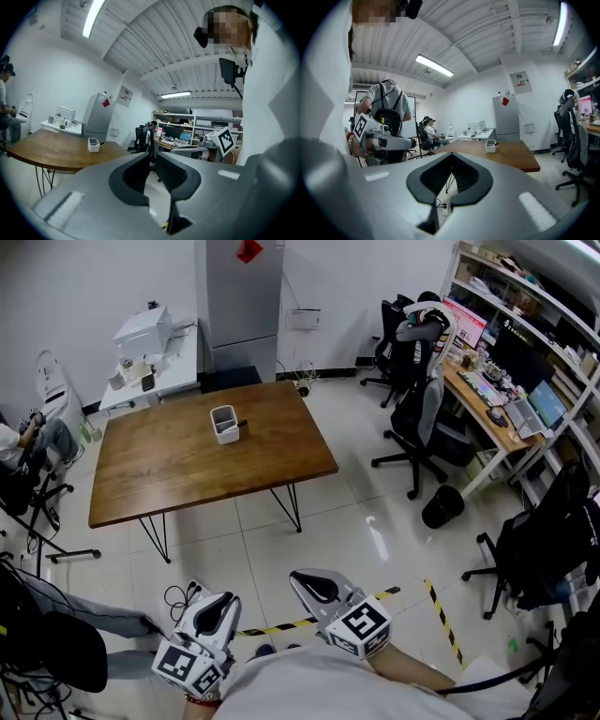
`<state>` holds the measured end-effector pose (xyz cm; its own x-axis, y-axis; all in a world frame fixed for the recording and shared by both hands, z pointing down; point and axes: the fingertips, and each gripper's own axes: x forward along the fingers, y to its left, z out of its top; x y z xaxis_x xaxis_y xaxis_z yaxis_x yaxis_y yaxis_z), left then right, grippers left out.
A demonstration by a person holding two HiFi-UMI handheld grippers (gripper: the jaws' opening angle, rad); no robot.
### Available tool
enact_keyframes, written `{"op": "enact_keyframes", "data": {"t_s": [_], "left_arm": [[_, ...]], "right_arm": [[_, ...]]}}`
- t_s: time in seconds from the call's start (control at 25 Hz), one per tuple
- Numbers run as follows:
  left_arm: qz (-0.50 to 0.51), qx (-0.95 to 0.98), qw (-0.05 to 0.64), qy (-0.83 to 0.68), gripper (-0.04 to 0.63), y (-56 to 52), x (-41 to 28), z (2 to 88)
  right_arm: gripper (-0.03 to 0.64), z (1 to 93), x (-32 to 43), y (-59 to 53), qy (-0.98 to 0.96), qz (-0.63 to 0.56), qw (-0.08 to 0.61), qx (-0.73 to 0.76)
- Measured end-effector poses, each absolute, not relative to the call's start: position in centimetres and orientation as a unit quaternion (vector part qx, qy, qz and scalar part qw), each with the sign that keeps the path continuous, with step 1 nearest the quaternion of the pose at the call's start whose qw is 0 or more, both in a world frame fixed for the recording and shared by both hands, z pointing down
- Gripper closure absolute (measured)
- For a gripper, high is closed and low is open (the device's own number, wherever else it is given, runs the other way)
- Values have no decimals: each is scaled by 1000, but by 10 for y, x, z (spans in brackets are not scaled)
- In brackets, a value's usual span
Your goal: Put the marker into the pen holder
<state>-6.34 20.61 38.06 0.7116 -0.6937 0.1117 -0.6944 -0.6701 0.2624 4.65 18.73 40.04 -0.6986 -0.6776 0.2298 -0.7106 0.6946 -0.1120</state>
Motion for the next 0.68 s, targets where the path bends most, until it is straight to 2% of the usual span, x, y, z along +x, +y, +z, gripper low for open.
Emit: {"op": "enact_keyframes", "data": {"t_s": [0.28, 0.68], "left_arm": [[17, 918, 153, -366, 547, 216, -55, 388], [7, 918, 158, -364, 546, 219, -64, 387]], "right_arm": [[617, 398, 19, 198, -928, 83, 95, 351], [617, 404, 25, 202, -922, 97, 99, 361]]}}
